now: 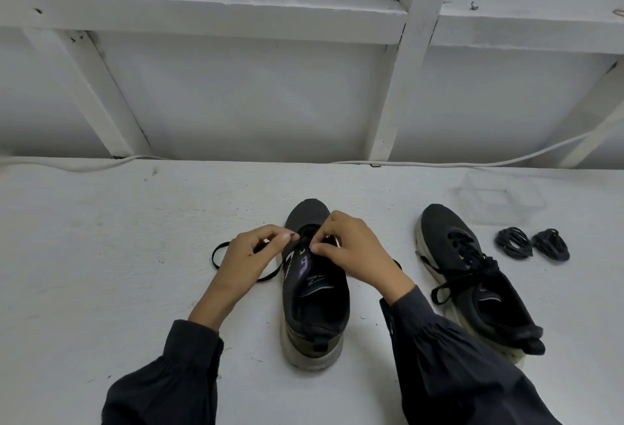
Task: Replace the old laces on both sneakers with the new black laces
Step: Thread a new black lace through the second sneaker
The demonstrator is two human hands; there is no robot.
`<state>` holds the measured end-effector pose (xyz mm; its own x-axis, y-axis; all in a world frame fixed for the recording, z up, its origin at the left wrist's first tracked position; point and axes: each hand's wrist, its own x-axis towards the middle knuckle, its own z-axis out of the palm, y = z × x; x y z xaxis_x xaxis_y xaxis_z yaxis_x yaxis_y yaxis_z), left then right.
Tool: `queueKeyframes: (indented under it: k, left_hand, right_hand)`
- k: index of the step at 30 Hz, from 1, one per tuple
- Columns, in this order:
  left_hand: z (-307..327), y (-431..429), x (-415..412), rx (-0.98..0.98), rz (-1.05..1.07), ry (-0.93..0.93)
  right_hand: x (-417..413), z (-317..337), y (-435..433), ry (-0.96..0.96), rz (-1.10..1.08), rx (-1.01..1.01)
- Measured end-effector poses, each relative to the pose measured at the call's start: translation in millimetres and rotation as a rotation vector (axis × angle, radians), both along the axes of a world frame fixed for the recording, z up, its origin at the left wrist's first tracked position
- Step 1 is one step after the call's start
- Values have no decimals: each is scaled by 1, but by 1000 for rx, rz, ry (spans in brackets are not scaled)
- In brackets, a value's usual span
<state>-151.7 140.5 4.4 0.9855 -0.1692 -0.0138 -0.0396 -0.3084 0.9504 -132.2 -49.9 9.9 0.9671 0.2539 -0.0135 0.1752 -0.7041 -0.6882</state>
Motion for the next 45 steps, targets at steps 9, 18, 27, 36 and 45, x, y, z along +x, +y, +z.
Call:
queueKeyframes:
  k: [9,18,27,36,45]
  left_hand:
    - [-13,3,1,107,39,21]
    - [-10,3,5,238,-16,-47]
    - [2,2,24,393,-160,-31]
    - [-13,5,21,322,-262,-5]
    - [-19,4,21,227,-203,7]
  right_hand:
    - [-3,-3,12,-17,-16,-223]
    - [-4,-15,11,69,-113,73]
    - [-3,-19,14,127,-140,182]
    - [-11,-15,19,25,-147,-45]
    - [-10,-15,17,15,-300,165]
